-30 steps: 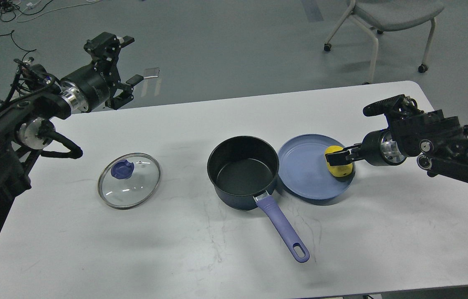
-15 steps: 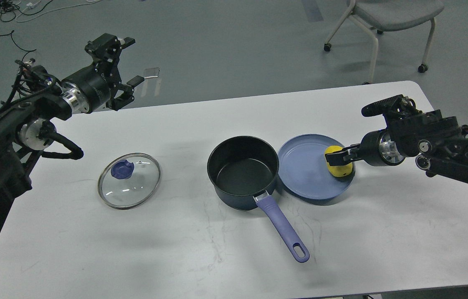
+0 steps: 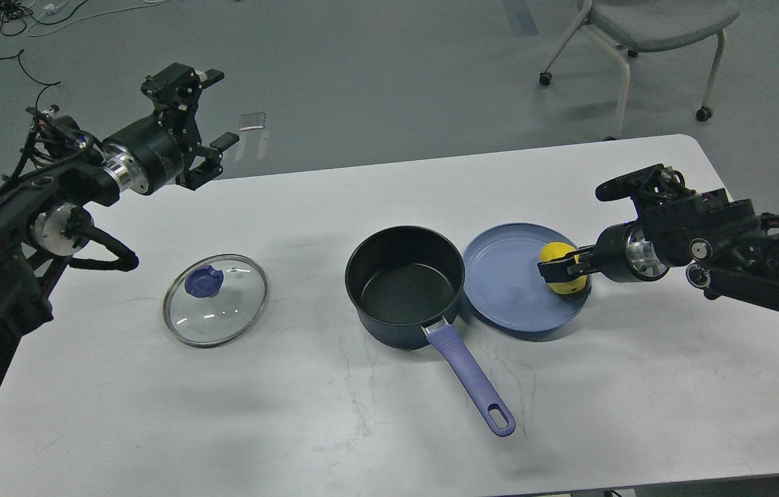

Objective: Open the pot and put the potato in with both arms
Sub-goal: 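Close the right gripper around the yellow potato on the plate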

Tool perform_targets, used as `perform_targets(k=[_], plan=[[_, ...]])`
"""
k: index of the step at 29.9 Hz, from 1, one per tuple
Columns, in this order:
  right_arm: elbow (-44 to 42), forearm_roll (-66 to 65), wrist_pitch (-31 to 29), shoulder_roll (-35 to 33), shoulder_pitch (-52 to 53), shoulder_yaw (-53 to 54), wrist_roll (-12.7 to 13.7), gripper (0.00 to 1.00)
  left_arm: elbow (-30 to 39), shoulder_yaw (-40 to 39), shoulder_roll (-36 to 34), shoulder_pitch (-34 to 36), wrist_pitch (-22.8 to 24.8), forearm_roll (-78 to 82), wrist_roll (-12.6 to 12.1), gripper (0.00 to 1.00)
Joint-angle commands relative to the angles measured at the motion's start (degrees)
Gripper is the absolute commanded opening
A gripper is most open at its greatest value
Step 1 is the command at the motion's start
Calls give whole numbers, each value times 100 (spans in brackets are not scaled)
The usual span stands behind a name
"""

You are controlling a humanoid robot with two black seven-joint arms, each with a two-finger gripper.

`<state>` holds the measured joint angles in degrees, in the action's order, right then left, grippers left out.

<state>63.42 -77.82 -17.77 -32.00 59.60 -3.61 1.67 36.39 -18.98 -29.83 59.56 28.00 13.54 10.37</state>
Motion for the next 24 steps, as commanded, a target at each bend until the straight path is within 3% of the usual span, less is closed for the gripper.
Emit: perform_targets(k=[1,6,8,24], plan=[[-14,99,28,10,7,0,0,70,0,0,4,-6,0,0,0,98],[-14,355,37,36,16,-8,0,65,-9,0,4,-23,0,0,0,98],[-23,355,28,36,7,-26,-18,56,-9,0,4,-23,0,0,0,98],[-93,522,-16,36,-1,-26,-115,52,-9,0,21,-23,0,0,0,98]])
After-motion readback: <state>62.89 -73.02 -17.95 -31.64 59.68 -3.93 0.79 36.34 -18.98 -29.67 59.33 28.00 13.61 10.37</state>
